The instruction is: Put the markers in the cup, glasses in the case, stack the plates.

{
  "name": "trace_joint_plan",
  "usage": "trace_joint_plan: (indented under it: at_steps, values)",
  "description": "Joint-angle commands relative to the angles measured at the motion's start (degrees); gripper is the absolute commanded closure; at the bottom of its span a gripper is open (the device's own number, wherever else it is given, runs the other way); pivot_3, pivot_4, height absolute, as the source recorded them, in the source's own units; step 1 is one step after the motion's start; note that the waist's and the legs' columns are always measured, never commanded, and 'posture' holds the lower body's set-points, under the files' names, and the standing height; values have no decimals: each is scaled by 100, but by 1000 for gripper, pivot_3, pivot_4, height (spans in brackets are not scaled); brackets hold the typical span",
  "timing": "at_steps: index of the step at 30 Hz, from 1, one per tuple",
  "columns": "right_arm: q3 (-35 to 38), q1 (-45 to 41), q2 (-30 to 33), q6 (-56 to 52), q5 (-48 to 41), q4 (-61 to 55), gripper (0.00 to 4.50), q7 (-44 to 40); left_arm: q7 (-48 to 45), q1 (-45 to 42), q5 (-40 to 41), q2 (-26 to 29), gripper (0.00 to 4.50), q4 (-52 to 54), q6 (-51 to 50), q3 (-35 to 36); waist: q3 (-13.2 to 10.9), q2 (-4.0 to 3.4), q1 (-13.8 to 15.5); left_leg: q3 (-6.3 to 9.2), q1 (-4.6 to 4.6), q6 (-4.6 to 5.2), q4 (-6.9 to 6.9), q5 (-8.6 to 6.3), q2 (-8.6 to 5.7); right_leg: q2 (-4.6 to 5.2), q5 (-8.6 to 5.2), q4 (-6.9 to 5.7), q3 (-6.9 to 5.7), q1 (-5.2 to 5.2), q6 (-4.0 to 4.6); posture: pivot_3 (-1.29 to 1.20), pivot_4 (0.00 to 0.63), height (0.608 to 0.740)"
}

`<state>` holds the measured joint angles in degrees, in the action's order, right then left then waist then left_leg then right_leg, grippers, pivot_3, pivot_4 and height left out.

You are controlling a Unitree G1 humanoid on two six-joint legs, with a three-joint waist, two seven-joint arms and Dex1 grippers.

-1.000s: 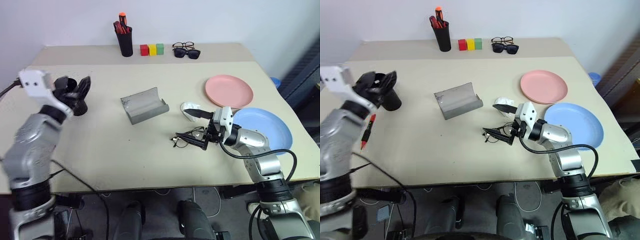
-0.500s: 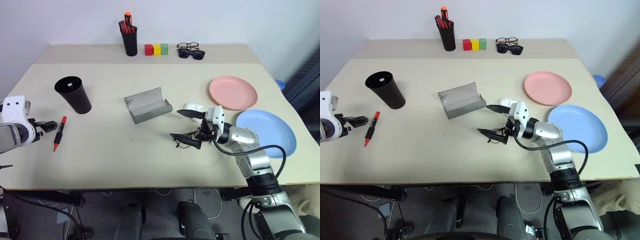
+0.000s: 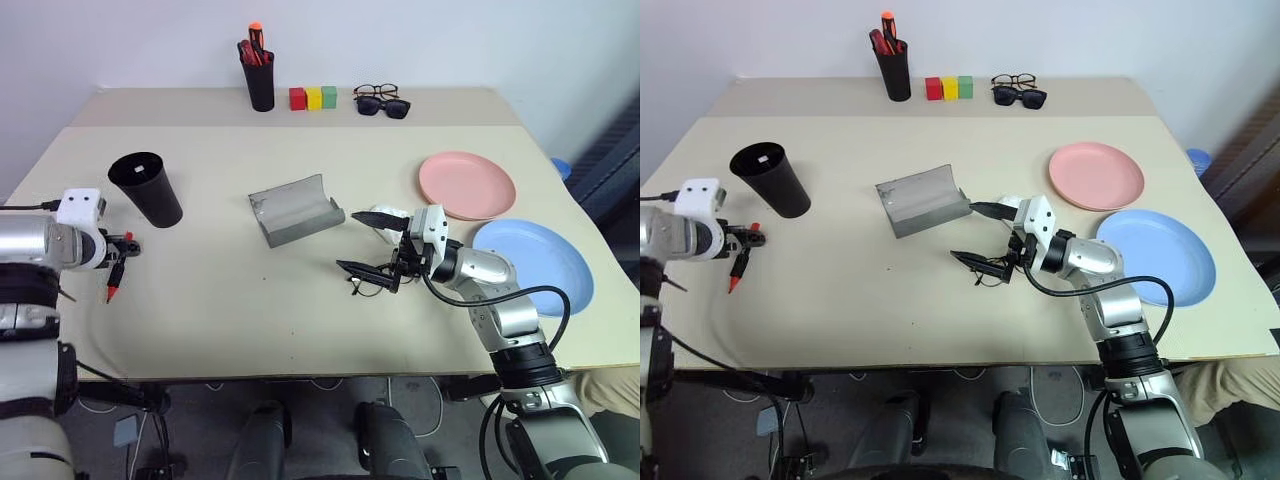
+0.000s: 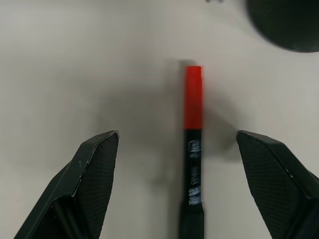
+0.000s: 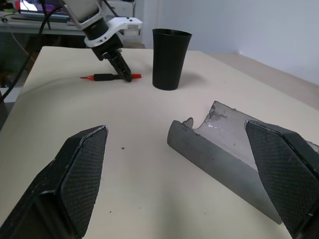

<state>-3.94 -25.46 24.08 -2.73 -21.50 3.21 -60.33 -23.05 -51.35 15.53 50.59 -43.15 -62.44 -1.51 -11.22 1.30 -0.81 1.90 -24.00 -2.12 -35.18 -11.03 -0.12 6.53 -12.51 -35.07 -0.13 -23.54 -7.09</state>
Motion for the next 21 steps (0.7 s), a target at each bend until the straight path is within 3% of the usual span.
trace_joint_plan:
  at_steps: [1,7,13,18,21]
  values:
    - [96,25,59,-20,-62,-342,0,68,-186,-33,-366,-110,1486,-377,141,-196,1,-2,1,0,1,0,1,0,0,0,0,0,0,0,0,0,150,740]
    - [110,38,73,-45,-58,-358,0,93,-500,220,-538,-19,4422,-29,-46,-193,6,-11,-52,1,22,0,3,0,1,0,-1,-6,1,11,3,0,150,740]
    - [80,30,55,31,-29,-237,0,69,-1145,1136,-346,438,4469,1631,-260,-153,5,-12,-185,-4,22,0,12,0,2,2,-2,-4,6,8,2,0,150,740]
    - [79,-2,40,123,-11,-87,0,33,-2510,3170,857,868,4469,5667,539,1044,0,-5,-161,-11,2,-2,17,-1,6,10,-3,-1,14,-15,7,0,150,740]
    - [87,-3,29,186,5,-7,0,25,-2677,3507,1158,770,4469,6882,875,1222,0,-1,-28,-14,-54,-7,4,2,9,25,-2,2,14,-61,21,0,150,740]
